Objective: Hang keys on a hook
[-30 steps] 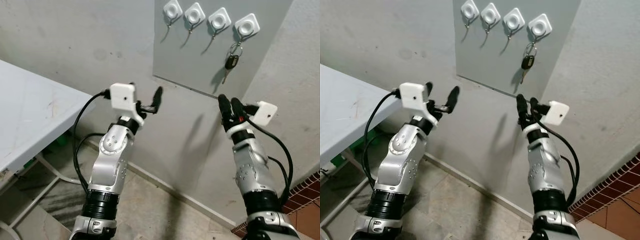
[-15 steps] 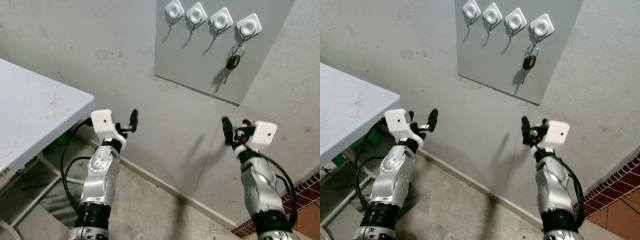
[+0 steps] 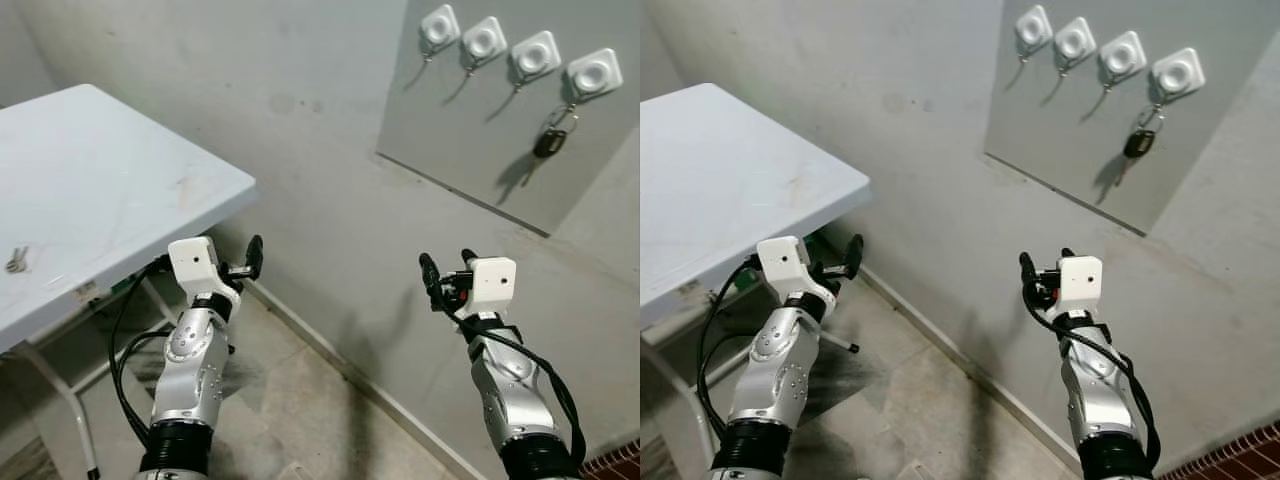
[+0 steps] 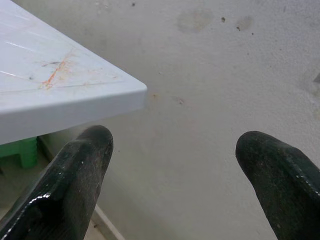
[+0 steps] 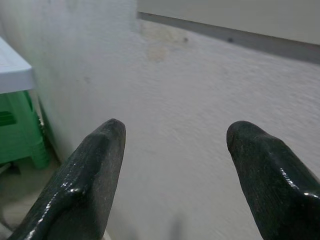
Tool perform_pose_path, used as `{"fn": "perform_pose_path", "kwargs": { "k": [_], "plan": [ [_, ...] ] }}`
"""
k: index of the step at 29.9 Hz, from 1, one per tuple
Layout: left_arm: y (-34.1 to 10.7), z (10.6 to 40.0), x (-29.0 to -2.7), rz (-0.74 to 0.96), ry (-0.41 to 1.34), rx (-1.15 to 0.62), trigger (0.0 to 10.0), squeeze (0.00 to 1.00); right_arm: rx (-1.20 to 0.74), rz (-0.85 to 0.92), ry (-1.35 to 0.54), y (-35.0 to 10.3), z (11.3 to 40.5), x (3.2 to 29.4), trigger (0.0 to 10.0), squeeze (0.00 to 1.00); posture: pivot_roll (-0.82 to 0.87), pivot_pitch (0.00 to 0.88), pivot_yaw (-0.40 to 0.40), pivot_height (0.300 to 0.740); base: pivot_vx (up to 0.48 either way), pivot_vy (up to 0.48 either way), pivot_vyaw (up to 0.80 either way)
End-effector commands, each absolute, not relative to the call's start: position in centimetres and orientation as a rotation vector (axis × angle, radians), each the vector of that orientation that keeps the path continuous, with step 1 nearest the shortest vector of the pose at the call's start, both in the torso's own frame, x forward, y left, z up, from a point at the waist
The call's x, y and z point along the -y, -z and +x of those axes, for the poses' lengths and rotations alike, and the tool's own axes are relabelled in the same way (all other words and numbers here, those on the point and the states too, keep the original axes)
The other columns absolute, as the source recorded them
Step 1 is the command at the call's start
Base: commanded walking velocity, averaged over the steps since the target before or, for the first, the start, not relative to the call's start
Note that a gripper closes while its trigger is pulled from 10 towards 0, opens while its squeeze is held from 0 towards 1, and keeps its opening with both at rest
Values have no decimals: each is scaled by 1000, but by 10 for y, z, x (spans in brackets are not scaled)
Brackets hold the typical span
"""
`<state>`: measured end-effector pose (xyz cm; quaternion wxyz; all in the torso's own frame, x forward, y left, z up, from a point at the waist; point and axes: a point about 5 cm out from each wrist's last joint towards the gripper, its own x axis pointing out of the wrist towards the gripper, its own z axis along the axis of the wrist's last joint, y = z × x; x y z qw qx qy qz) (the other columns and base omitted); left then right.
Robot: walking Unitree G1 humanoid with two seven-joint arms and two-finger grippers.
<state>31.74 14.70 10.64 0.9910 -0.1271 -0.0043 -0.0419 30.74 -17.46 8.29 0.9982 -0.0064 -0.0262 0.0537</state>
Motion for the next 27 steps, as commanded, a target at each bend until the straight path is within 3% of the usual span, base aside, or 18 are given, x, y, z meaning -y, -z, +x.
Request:
{"fn": "perform_pose_path", "kwargs": {
  "k": [1, 27],
  "plan": [
    [-110, 321, -146, -246, 89, 18, 10000, 0, 82, -20, -102, -89, 309, 176, 10000, 0, 19, 0, -59, 740, 0, 0, 800],
    [-122, 326, -154, -212, 55, 60, 10000, 0, 95, -56, -128, -96, 313, 173, 10000, 0, 23, 0, -78, 740, 0, 0, 800]
  ]
}}
